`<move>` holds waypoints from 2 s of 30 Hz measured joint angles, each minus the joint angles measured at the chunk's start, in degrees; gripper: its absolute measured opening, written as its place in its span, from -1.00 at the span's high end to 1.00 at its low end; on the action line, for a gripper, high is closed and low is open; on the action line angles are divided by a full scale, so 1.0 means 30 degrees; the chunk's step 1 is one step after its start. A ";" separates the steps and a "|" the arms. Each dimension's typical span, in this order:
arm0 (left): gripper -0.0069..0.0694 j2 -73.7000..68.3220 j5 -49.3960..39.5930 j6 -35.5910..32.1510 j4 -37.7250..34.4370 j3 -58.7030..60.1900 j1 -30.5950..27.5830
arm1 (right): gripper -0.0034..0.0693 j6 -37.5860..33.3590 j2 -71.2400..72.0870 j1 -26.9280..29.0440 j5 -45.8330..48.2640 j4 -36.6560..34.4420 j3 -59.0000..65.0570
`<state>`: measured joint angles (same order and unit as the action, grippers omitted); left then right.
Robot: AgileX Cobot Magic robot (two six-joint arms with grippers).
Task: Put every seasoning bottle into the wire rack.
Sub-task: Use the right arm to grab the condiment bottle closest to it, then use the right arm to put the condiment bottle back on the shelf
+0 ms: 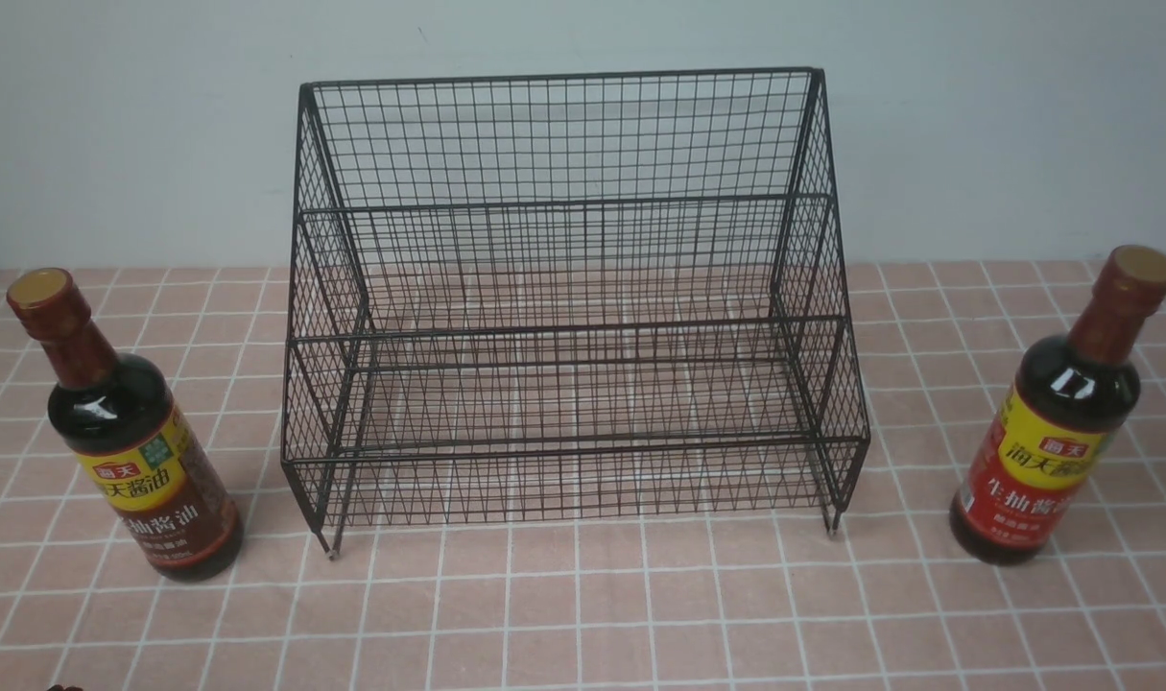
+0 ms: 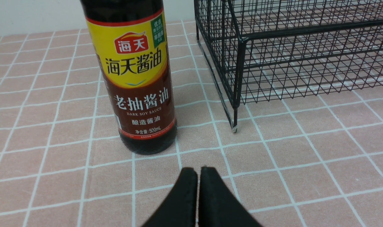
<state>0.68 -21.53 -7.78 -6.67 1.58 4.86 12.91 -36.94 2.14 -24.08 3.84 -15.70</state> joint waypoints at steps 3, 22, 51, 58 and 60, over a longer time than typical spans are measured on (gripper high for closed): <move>0.84 0.0000 0.0000 0.0000 0.0000 0.0000 0.0000 | 0.71 0.0266 -0.2126 0.0000 -0.1435 0.0650 -0.0817; 0.84 0.0000 -0.0016 0.0000 0.0000 0.0000 0.0000 | -0.31 0.1743 -1.0730 0.0000 -0.3297 0.4345 -0.4534; 0.84 0.0000 -0.0016 0.0000 0.0000 0.0000 0.0000 | 0.17 0.2578 -1.4151 0.0000 -0.2040 0.7039 -0.4562; 0.84 0.0000 -0.0016 0.0000 0.0000 0.0000 0.0000 | 0.17 0.3133 -1.1499 0.0000 -0.0968 0.8437 -0.4819; 0.84 0.0000 -0.0016 0.0000 0.0000 0.0000 0.0000 | 0.17 0.3791 -1.0276 0.0000 -0.0907 0.9537 -0.5855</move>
<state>0.68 -21.58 -7.78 -6.67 1.58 4.86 24.29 -67.77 2.14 -26.80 32.45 -33.26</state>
